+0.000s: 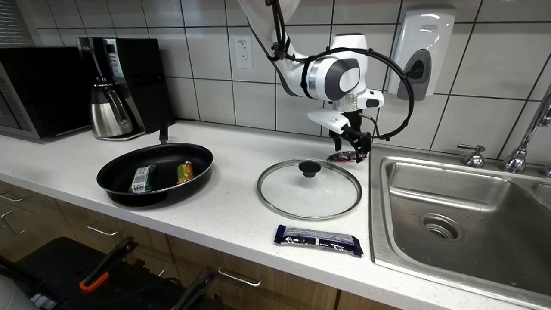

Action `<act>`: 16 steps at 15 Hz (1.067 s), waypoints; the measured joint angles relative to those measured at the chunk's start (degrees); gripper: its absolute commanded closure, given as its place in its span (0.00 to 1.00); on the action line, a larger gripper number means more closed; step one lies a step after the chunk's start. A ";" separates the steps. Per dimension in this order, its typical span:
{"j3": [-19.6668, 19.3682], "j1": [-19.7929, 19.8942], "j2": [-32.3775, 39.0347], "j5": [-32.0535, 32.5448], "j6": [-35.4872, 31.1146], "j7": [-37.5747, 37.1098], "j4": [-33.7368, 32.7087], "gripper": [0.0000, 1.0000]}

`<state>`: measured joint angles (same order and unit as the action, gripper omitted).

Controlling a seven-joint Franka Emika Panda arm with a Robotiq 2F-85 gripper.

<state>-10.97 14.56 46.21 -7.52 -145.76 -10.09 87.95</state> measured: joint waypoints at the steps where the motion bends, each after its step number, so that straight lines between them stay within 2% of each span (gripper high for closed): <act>1: 0.11 0.13 0.52 -0.36 0.00 0.00 -0.70 0.00; 12: 0.75 0.67 5.20 -1.28 2.63 -0.10 -7.00 0.00; 13: 0.75 0.68 5.39 -1.28 3.08 -0.10 -7.36 0.07; 14: 0.75 0.70 5.52 -1.28 3.49 -0.10 -7.65 0.26; 16: 0.75 0.79 5.71 -1.28 4.24 -0.11 -8.15 0.42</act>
<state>-10.23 15.34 51.92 -8.80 -141.52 -10.20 79.80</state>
